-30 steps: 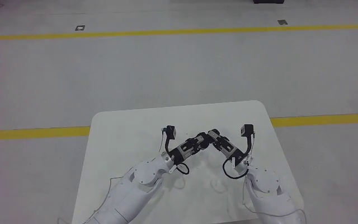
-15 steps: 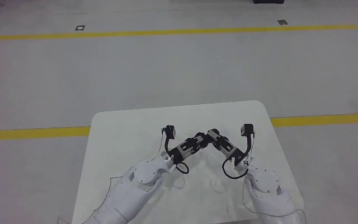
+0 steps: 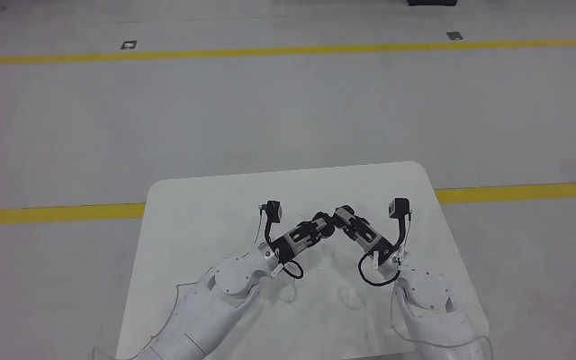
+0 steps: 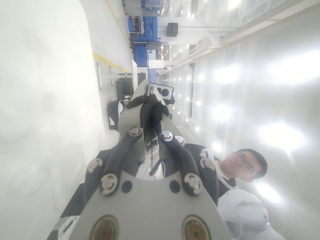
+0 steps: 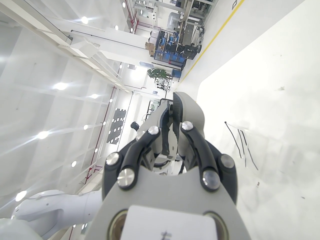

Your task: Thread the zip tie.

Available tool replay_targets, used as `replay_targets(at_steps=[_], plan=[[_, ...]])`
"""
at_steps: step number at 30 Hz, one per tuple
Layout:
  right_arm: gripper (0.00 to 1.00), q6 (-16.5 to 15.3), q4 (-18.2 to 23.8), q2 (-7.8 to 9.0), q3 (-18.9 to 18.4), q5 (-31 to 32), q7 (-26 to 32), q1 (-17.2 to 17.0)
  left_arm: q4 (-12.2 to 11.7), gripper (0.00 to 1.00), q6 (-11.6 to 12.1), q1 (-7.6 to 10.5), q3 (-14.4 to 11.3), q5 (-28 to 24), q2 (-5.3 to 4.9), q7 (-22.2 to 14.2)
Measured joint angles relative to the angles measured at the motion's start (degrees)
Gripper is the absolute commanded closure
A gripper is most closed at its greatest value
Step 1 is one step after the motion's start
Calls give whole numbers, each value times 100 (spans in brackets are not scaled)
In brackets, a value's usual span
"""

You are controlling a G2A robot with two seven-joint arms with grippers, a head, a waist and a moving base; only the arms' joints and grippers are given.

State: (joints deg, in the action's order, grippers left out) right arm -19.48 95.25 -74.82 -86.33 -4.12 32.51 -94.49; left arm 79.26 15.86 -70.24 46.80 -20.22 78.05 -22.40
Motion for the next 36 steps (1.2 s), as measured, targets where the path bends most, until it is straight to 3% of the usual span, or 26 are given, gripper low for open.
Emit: replay_targets(at_steps=[7, 13, 22, 26, 28, 36], plan=[[0, 0, -66, 5, -214, -106, -7, -47, 46, 100, -52, -7, 37, 240, -30, 36], [0, 0, -313, 24, -434, -274, 266, -31, 231, 100, -90, -46, 134, 749, -103, 49], [0, 0, -687, 29, -574, -360, 502, 112, 826, 100, -287, -183, 249, 2386, -280, 96], [0, 0, -983, 25, -472, -464, 746, 172, 905, 100, -34, -203, 224, 3086, -330, 190], [0, 0, -1066, 27, -464, -494, 790, 194, 892, 100, 100, -206, 210, 3195, -332, 257], [0, 0, -1059, 27, -468, -490, 781, 193, 891, 100, 73, -197, 208, 3205, -334, 257]])
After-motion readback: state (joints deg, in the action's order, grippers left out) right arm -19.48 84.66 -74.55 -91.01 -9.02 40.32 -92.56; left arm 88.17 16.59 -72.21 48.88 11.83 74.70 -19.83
